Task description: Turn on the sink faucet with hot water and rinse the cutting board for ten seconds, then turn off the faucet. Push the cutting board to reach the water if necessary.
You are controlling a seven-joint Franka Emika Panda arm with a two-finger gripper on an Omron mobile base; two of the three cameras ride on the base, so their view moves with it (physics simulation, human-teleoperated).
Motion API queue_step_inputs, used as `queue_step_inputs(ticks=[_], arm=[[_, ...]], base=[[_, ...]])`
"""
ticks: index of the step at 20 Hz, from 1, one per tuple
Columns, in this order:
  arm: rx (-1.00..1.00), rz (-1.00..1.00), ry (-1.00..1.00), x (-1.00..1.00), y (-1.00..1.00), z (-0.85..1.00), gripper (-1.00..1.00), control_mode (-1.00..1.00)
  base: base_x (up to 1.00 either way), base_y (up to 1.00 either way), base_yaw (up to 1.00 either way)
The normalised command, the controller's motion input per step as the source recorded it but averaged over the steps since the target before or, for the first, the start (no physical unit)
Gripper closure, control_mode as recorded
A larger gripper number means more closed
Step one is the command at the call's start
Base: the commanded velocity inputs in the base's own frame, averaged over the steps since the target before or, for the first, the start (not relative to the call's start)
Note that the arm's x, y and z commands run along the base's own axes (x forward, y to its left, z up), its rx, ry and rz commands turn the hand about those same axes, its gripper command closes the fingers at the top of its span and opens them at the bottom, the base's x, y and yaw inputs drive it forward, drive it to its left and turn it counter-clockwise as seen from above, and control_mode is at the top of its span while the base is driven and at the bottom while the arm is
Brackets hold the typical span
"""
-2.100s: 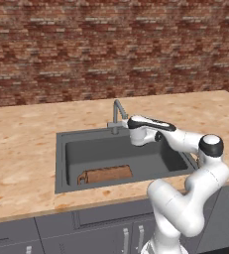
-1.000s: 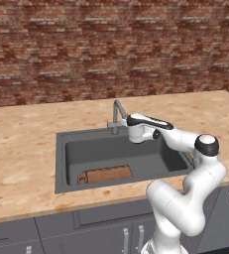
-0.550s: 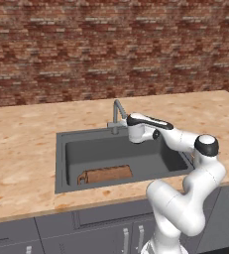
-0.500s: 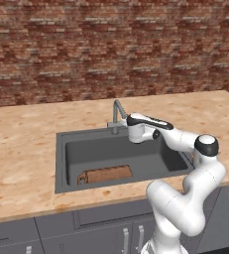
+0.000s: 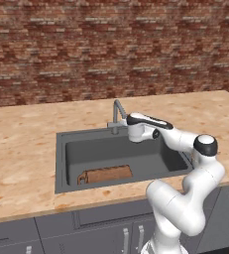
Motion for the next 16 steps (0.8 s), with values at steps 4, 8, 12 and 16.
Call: queue_step_inputs(ticks=[4,8,12,16], arm=[[0.00,0.00,0.00,0.06,0.00,0.00,-1.00,-1.00],[0.00,0.00,0.00,0.03,0.00,0.00,-1.00,-1.00],[0.00,0.00,0.00,0.03,0.00,0.00,-1.00,-1.00],[0.00,0.00,0.00,0.10,0.00,-0.01,-1.00,-1.00]], base=[[0.00,0.00,0.00],[0.00,0.00,0.00],[0.00,0.00,0.00],[0.00,0.00,0.00]])
